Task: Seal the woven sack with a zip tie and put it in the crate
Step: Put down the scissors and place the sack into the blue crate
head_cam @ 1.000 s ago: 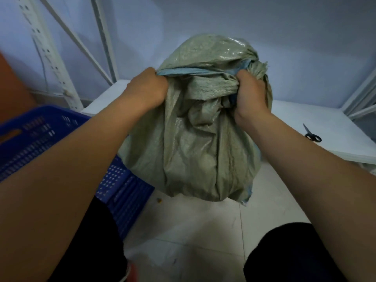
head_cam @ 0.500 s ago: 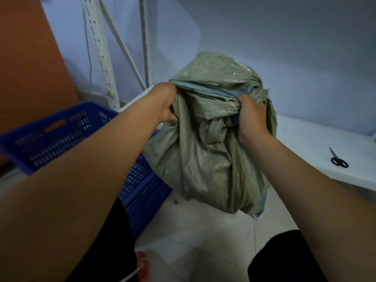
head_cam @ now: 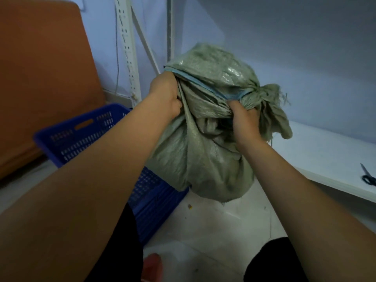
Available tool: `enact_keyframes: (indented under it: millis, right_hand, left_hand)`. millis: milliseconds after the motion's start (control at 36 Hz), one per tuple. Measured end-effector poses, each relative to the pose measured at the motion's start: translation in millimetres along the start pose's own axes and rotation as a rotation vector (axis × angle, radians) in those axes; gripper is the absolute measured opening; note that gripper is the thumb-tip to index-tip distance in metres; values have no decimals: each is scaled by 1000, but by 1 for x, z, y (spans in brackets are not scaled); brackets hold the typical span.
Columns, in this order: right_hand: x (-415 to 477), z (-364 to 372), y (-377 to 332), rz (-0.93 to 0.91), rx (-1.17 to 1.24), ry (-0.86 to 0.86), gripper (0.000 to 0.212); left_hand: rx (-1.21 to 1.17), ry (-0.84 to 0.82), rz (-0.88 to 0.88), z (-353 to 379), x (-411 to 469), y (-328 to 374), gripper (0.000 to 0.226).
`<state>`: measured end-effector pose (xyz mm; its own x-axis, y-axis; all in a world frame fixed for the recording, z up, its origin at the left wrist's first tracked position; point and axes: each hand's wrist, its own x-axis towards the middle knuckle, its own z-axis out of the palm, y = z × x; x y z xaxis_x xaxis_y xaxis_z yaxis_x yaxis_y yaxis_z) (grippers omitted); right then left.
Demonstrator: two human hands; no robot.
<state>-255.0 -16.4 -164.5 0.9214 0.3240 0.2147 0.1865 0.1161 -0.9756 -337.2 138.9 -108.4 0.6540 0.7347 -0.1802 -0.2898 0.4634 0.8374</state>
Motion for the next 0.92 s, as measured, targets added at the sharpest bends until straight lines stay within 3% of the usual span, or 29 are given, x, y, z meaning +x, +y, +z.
enact_keyframes:
  millis: [139, 361, 500, 583, 667, 778, 917]
  right_hand:
    - [3, 8, 10, 229, -194, -247, 38]
    - [-6, 26, 27, 399, -368, -528, 36]
    - [-8, 39, 32, 394, -441, -510, 35]
    - [-7, 45, 30, 450, -356, -430, 30]
    - [-2, 50, 22, 395, -227, -337, 27]
    - [-3, 67, 4, 279, -5, -198, 23]
    - [-15, 94, -17, 184, 108, -129, 21]
  left_hand:
    - [7, 66, -16, -19, 2, 7, 28]
    - [180, 126, -74, -58, 5, 15, 28]
    - [249, 128, -103, -79, 4, 10, 28]
    - [266, 98, -134, -88, -2, 10, 30]
    - [358, 64, -198, -94, -12, 14, 33]
    - [476, -49, -329, -111, -17, 26, 62]
    - [268, -110, -269, -124, -19, 44, 55]
